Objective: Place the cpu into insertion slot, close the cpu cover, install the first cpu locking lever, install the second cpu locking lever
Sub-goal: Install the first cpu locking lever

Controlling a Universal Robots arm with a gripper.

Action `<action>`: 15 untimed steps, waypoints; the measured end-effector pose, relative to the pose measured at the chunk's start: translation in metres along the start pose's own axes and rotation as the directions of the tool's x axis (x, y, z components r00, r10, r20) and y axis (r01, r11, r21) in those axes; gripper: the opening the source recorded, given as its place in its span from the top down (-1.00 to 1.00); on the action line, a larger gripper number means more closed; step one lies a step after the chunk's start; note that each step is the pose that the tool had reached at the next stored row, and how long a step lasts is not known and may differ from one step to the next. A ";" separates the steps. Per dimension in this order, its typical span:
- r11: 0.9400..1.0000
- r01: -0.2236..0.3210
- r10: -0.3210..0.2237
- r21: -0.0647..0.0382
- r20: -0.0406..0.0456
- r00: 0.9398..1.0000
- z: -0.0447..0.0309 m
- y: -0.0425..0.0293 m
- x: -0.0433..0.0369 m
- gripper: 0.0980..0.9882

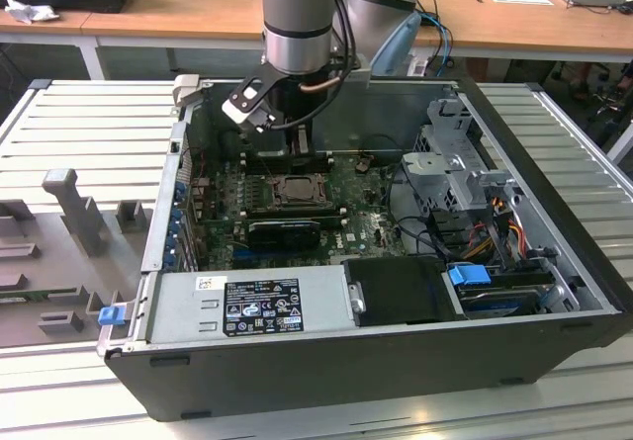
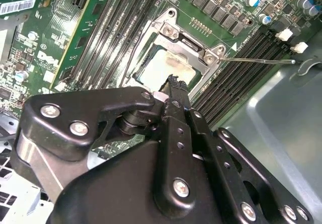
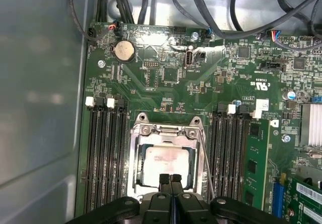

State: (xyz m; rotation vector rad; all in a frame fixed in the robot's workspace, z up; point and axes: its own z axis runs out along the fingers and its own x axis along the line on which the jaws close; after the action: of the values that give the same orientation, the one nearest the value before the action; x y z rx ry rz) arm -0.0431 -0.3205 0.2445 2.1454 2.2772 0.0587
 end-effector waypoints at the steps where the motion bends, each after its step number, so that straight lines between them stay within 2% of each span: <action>1: 1.000 0.000 0.000 0.000 0.000 1.000 -0.0014 0.0001 0.0000 0.98; 7: 1.000 0.000 0.000 0.000 0.000 1.000 -0.0133 0.0005 0.0002 0.98; 15: 1.000 0.000 0.000 0.000 0.000 1.000 -0.0210 0.0008 0.0004 0.98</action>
State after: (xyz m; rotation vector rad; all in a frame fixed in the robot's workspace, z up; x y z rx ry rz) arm -0.0431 -0.3205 0.2656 2.1454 2.2773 0.0588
